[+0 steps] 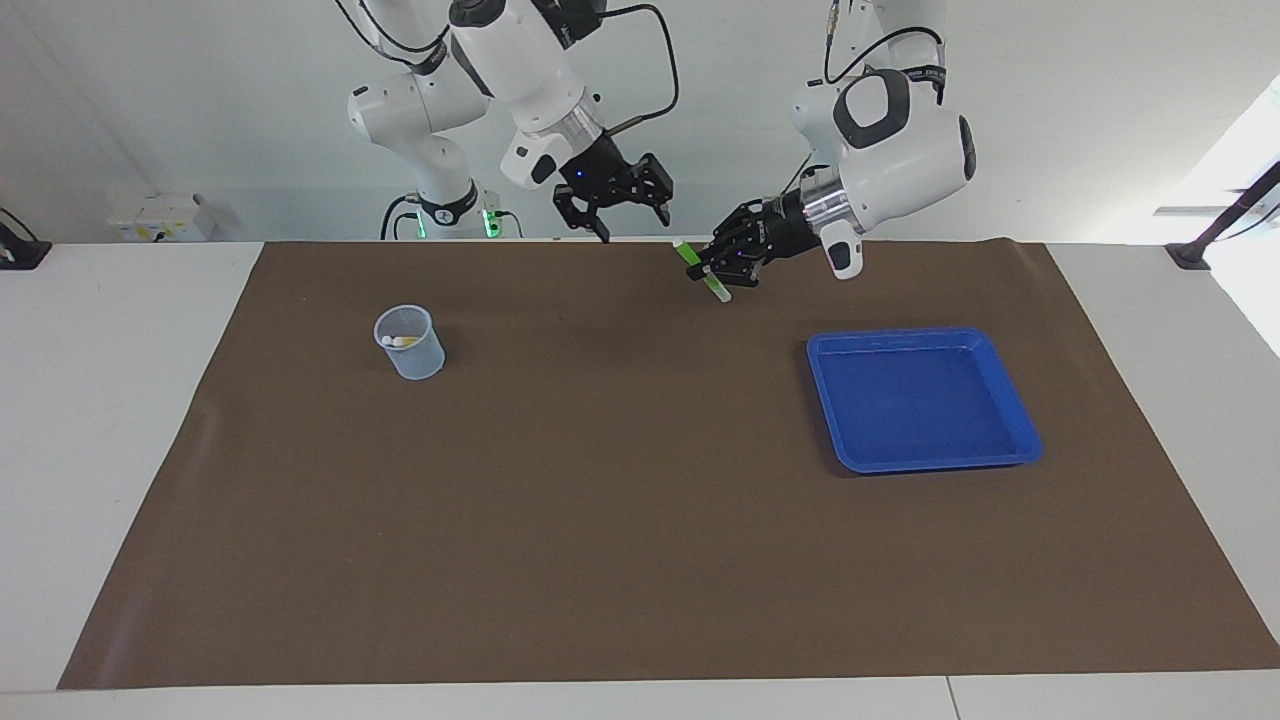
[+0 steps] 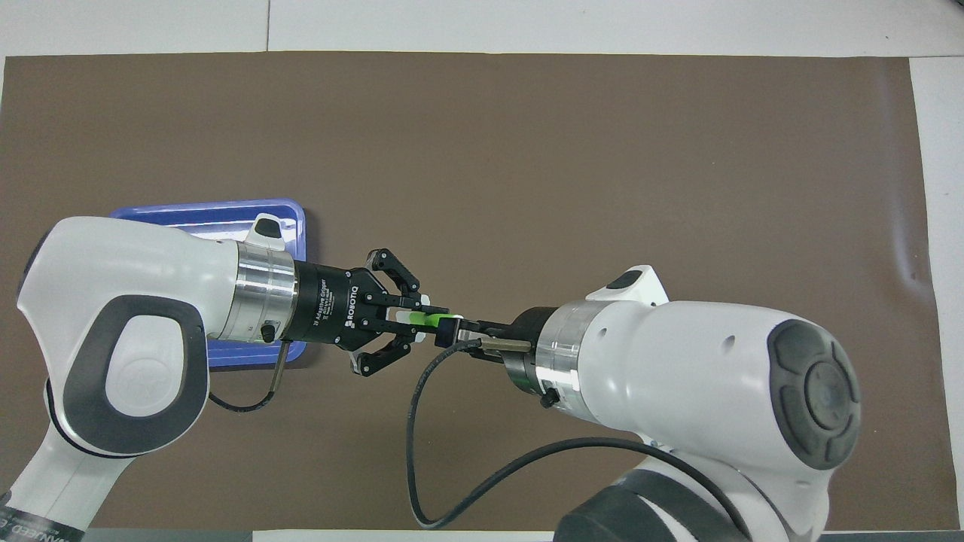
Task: Right arm passes pens to left for tray arrangement
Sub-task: 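Close the left gripper on the green pen and open the right gripper, then lower the green pen into the tray while the right gripper returns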
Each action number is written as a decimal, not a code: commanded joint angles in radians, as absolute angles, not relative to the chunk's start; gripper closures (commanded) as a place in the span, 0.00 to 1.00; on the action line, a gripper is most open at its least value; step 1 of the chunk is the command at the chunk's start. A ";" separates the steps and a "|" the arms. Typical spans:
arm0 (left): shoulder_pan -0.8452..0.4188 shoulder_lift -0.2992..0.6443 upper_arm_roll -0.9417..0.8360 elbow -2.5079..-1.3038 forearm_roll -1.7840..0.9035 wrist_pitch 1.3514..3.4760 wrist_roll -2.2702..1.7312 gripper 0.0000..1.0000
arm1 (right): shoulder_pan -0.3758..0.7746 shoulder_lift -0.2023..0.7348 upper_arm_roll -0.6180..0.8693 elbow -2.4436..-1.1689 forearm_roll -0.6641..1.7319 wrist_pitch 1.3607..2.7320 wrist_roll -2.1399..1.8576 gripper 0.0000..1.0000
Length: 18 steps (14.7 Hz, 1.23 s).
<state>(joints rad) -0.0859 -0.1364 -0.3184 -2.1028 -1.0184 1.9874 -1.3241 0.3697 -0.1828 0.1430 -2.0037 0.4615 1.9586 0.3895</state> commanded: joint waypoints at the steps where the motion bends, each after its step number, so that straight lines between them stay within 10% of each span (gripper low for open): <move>1: -0.083 -0.155 -0.321 -2.125 -0.957 2.028 -1.249 1.00 | 0.255 -0.209 0.147 -2.011 0.416 1.829 0.084 0.00; 10: 0.075 -0.052 -0.321 -2.164 -0.511 2.026 -0.548 1.00 | 0.026 -0.212 0.149 -2.022 0.169 1.709 -0.961 0.00; 18: 0.173 0.069 -0.319 -2.158 -0.183 2.074 -0.155 1.00 | -0.107 -0.002 0.150 -2.016 0.072 1.850 -1.584 0.12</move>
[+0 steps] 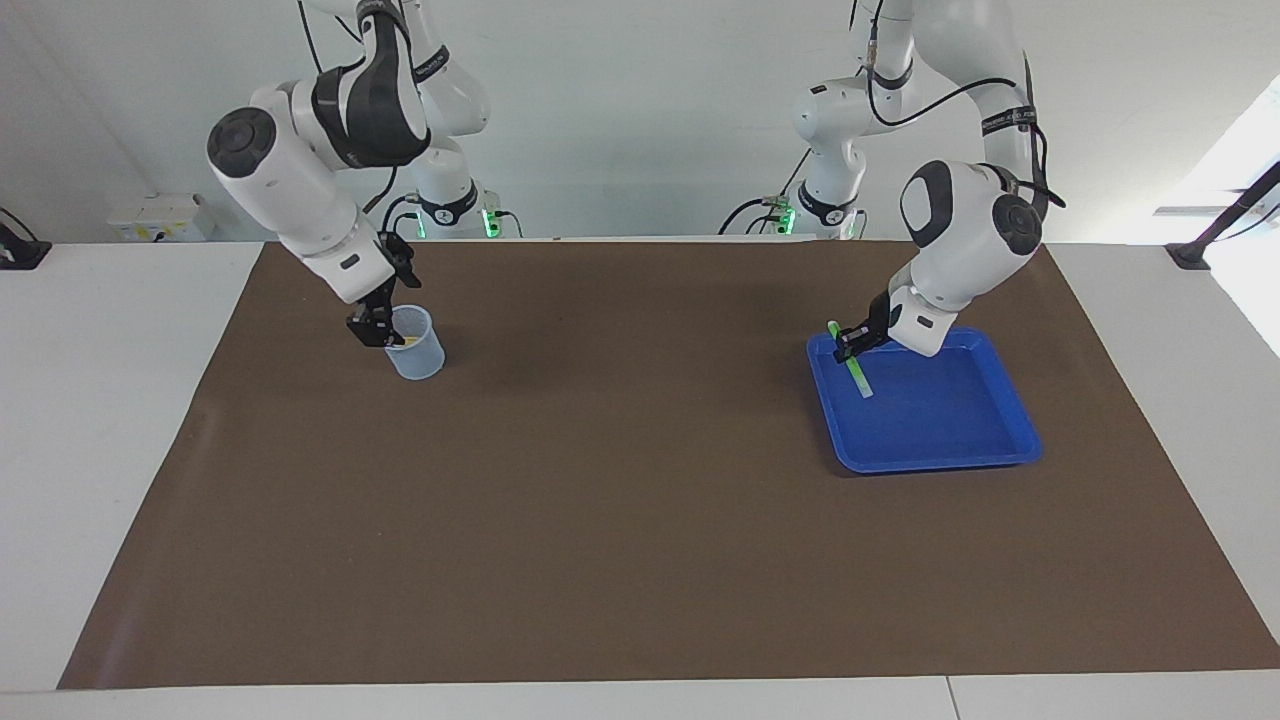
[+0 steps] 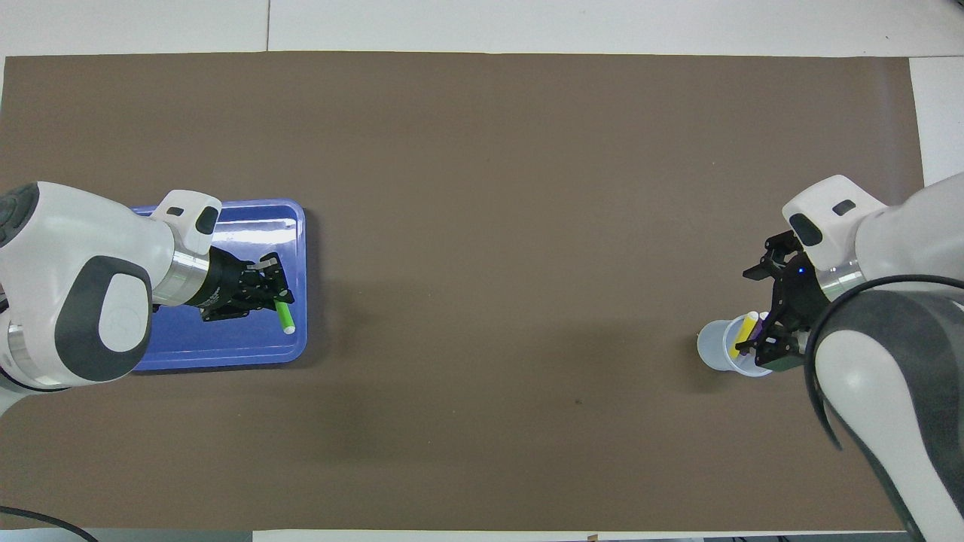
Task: Right arm passes pens to left for tray arrangement
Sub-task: 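Lower the green pen into the tray while the right gripper returns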
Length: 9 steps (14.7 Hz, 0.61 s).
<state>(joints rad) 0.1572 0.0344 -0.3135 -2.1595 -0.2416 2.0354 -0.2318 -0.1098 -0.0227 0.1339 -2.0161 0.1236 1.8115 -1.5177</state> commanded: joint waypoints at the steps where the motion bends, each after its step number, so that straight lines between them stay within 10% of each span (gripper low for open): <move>1: 0.173 0.083 -0.321 -2.158 -0.164 2.100 -0.150 1.00 | -0.106 0.008 0.150 -2.020 0.061 1.865 -1.598 0.13; 9: 0.166 0.160 -0.319 -2.154 -0.086 2.197 -0.115 1.00 | -0.169 -0.035 0.150 -2.163 0.063 1.945 -1.603 0.33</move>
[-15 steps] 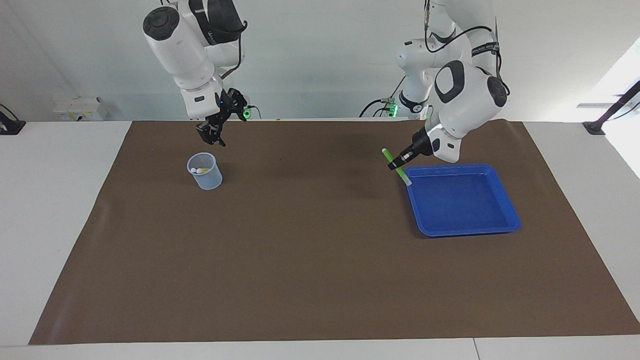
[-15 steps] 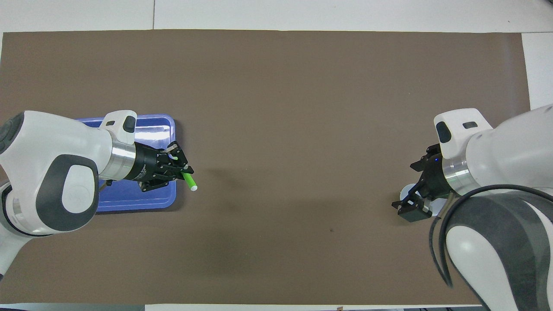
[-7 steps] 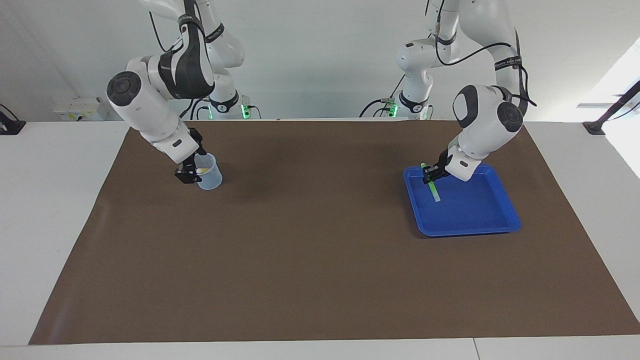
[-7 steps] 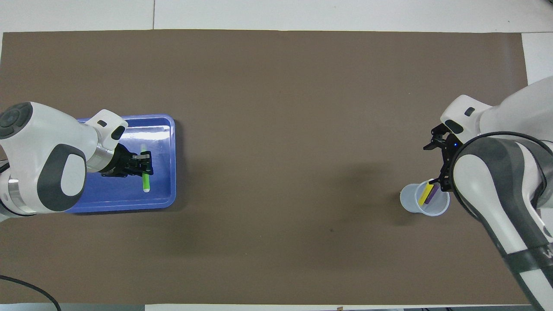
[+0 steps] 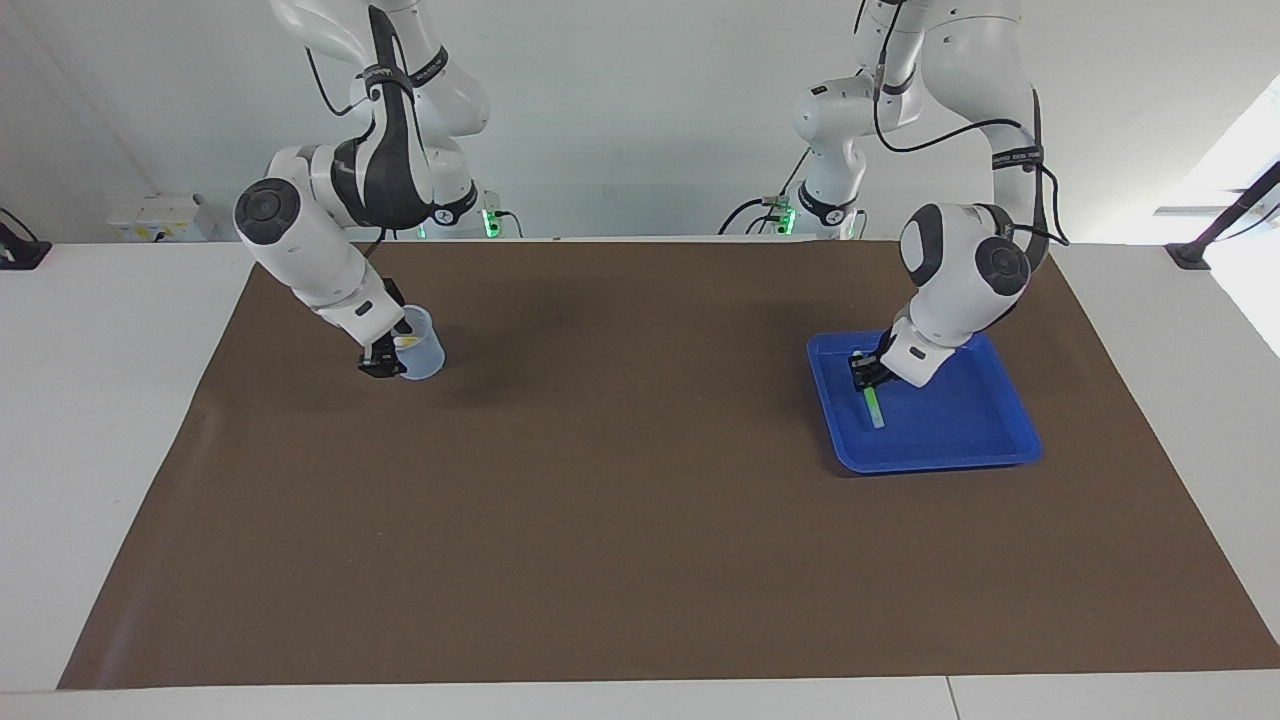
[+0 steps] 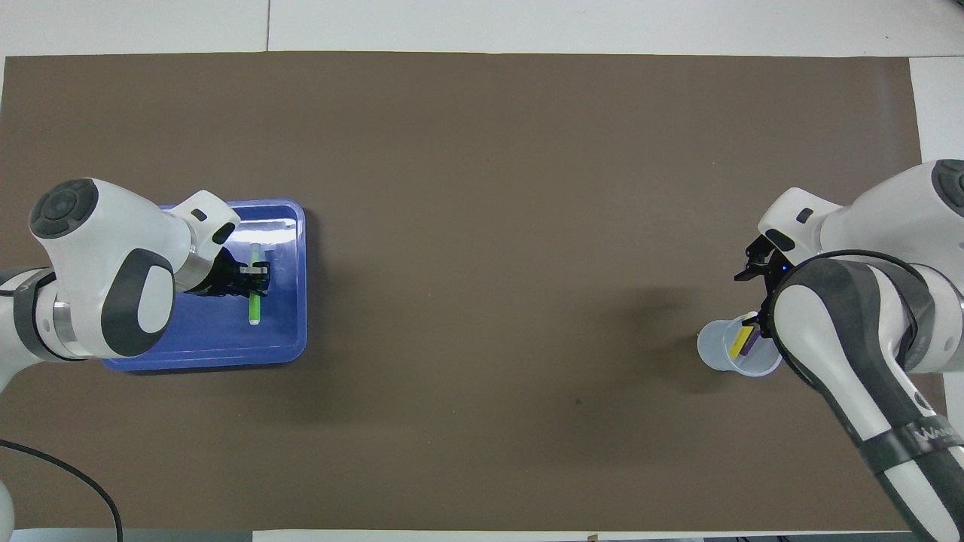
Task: Right arm passes pens to left for tray arrangement
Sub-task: 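Lower the green pen into the tray while the right gripper returns, then grasp the yellow pen in the cup with the right gripper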
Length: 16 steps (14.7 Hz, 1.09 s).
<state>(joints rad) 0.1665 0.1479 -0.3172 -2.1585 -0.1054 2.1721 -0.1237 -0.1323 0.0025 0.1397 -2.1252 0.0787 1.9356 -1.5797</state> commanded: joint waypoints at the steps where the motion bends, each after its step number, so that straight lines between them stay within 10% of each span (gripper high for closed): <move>1: 0.170 0.167 -0.321 -2.154 -0.086 2.200 -0.114 1.00 | -0.170 -0.038 0.150 -2.163 0.064 1.925 -1.594 0.38; 16: 0.209 0.173 -0.319 -2.174 -0.086 2.209 -0.120 1.00 | -0.161 -0.058 0.152 -2.206 0.064 1.925 -1.546 0.46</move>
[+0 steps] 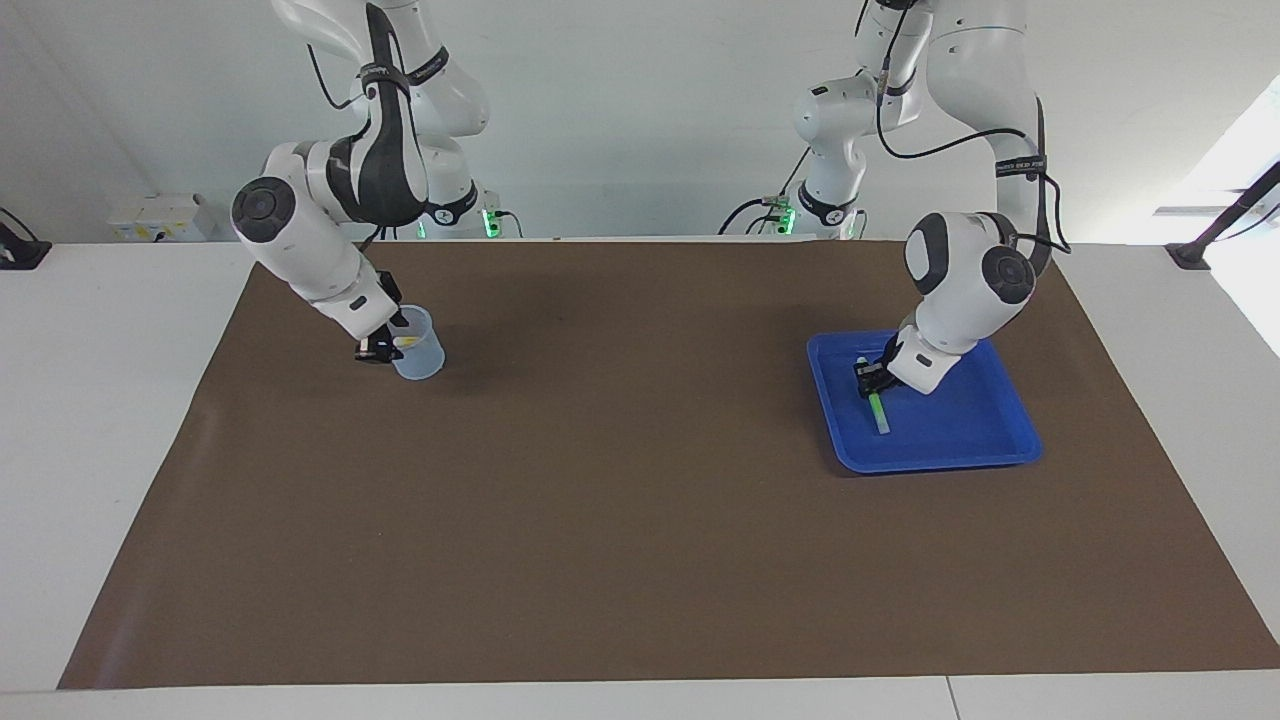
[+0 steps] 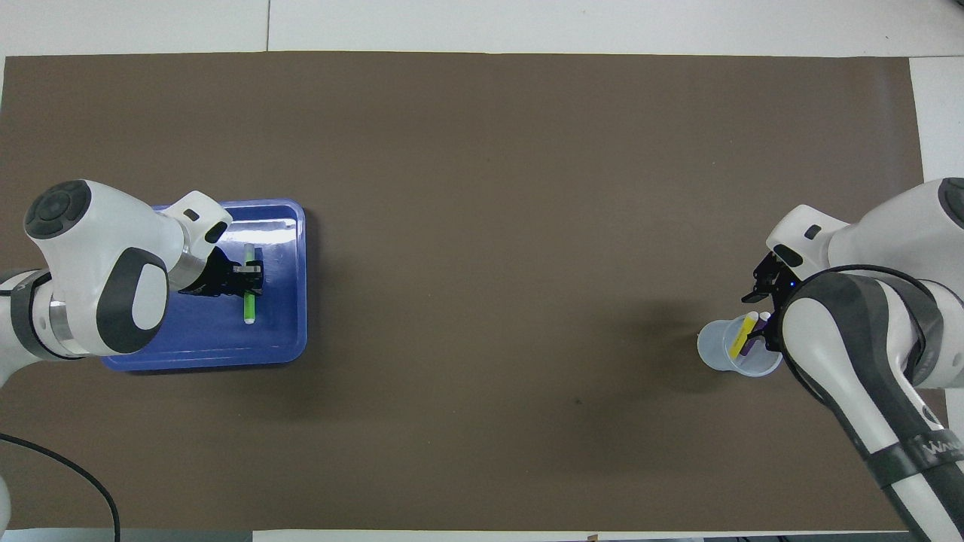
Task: Right arm passes pens to left for tray arrangement
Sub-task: 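Grasp the yellow pen in the cup with the right gripper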
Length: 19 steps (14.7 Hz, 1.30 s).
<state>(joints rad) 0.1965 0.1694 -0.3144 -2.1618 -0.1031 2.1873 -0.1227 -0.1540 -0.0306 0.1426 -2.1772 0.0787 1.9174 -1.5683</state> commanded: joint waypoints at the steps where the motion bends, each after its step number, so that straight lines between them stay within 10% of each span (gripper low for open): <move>1: 0.207 0.172 -0.319 -2.181 -0.086 2.207 -0.129 0.94 | -0.160 -0.058 0.152 -2.206 0.064 1.925 -1.546 0.47; 4: 0.199 0.169 -0.319 -2.197 -0.086 2.223 -0.173 0.90 | -0.167 -0.060 0.150 -2.206 0.064 1.919 -1.546 0.50; 5: 0.202 0.169 -0.319 -2.197 -0.086 2.224 -0.175 0.71 | -0.166 -0.060 0.150 -2.207 0.064 1.921 -1.546 0.52; 6: 0.199 0.169 -0.319 -2.203 -0.086 2.226 -0.178 0.23 | -0.164 -0.060 0.152 -2.207 0.064 1.921 -1.542 0.53; 7: 0.201 0.169 -0.319 -2.203 -0.086 2.226 -0.178 0.11 | -0.163 -0.060 0.152 -2.207 0.064 1.919 -1.530 0.53; 10: 0.201 0.169 -0.319 -2.203 -0.086 2.226 -0.178 0.09 | -0.163 -0.060 0.152 -2.207 0.064 1.921 -1.523 0.58; 14: 0.201 0.169 -0.319 -2.201 -0.086 2.227 -0.178 0.08 | -0.161 -0.060 0.152 -2.206 0.064 1.919 -1.523 0.90; 19: 0.204 0.170 -0.319 -2.192 -0.086 2.226 -0.179 0.07 | -0.164 -0.052 0.152 -2.180 0.074 1.898 -1.525 0.97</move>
